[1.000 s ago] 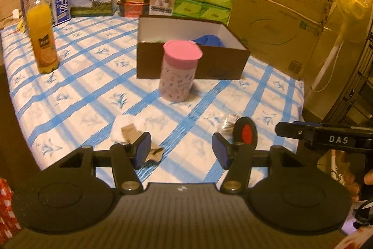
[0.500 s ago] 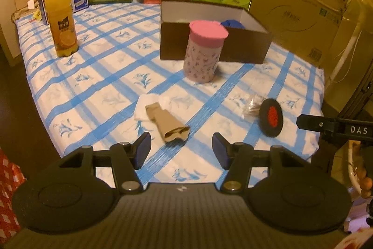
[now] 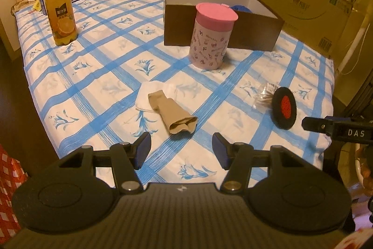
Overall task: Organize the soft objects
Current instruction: 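Grasp the black round pad with the right tool while the left tool grasps the beige sock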
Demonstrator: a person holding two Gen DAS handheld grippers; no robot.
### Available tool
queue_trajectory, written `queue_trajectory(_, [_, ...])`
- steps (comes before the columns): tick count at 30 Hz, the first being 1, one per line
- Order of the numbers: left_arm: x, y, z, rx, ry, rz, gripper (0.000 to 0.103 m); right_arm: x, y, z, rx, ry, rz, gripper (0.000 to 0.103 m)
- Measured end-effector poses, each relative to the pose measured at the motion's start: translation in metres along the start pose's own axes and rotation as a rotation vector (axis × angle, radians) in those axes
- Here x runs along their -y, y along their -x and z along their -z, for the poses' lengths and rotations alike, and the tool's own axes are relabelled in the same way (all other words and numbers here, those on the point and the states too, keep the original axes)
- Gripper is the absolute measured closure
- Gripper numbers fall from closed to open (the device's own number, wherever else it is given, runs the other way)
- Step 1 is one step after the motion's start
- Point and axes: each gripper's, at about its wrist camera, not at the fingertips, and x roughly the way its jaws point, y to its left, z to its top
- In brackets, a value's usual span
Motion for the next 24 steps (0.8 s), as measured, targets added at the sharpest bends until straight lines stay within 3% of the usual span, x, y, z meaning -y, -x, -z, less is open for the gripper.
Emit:
queue_trajectory(16, [-0.007,-0.046,-0.008,-0.056,0.007,-0.038,0.048,0.017,-0.066,-0.011,-0.015,0.034,0.133,0.021])
queue_trajectory(24, [-0.007,-0.064,-0.009,-0.078,0.016,-0.044,0.048,0.021,-0.094,-0.013,-0.029,0.032,0.148,0.021])
